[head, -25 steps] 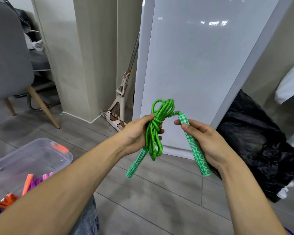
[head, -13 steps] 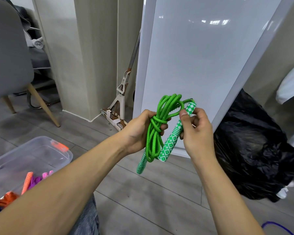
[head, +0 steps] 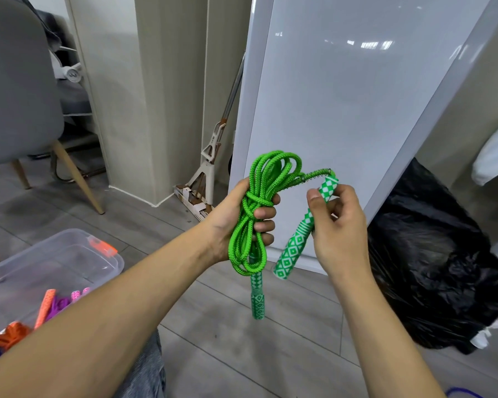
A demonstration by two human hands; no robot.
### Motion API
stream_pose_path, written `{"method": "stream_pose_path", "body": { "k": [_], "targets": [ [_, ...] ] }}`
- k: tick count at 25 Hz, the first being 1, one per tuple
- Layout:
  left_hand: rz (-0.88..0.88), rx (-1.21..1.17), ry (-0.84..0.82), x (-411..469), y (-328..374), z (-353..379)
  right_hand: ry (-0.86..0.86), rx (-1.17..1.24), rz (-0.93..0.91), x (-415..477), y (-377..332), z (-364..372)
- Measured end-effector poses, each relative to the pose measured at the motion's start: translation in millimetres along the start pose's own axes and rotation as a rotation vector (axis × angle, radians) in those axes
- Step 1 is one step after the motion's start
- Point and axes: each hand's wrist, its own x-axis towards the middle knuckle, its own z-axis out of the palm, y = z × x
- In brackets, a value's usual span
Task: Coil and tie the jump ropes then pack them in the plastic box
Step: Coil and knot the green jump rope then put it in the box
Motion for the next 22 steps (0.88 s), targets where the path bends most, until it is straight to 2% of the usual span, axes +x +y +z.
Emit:
{"method": "stream_pose_path", "body": {
  "k": [6,9,14,18,22],
  "targets": [
    [0.074,0.28,0.138,2.7,-6.6,4.4,0.033,0.219,0.186,-0.1,-2.1,-0.5],
    [0.104,0.406,0.198,2.9,-9.5,6.7,0.06,0.264,0.213,-1.5,-4.8,-1.3],
    [0.136,0.422,0.284,4.9,-10.1,10.2,0.193,0.095,0.159,-9.6,-4.6,10.9],
    [0.19,0.4,0.266,10.2,-14.4,10.7,0.299,-0.029,0.044,-17.8,-5.7,15.7],
    [0.286,0.35,0.316,12.5,-13.7,5.1,0.31,-0.115,-0.072,-17.9,-4.0,27.4]
  ]
}}
